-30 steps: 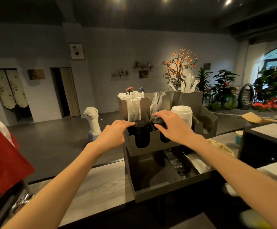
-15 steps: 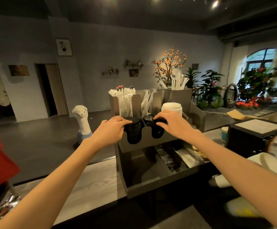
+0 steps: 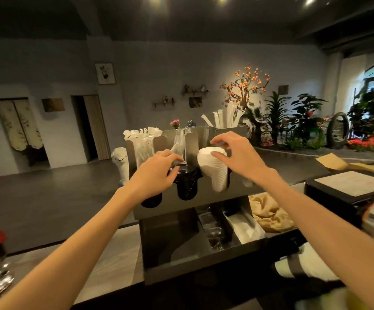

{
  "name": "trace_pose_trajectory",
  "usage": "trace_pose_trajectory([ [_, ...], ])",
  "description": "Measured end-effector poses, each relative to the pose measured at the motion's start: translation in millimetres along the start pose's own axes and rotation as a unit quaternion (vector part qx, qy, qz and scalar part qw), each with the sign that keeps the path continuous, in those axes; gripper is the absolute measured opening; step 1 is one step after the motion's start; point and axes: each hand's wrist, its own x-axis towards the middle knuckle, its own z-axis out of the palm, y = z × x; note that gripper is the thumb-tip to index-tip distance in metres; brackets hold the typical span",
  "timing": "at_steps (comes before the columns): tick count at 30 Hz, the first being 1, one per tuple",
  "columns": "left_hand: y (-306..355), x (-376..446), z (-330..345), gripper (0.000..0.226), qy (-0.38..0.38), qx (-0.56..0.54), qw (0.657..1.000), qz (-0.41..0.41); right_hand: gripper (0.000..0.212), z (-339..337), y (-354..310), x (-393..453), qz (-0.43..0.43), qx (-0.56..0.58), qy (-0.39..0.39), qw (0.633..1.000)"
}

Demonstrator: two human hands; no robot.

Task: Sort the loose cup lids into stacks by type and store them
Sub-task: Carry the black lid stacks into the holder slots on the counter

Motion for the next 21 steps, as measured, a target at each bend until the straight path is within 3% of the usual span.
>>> trace_pose_trajectory([
  [4,27,34,21,0.045,-0.013,-0.013,1.000,-0.006,0.043,-12,39,-3,-0.008,-0.011,-0.083,0.996],
  [9,37,49,48,0.056,-0.046,0.003,0.998,-0.031,0.030,6,51,-6,-0.008,0.044,-0.042,0.998],
  [14,29,54,55,0.057,-0.031,-0.003,0.998,-0.057,0.026,18,53,-6,-0.001,0.084,-0.004,0.996],
  [21,25,56,49,0.064,-0.094,-0.009,0.994,-0.056,0.030,8,61,0,-0.016,0.090,-0.058,0.994],
])
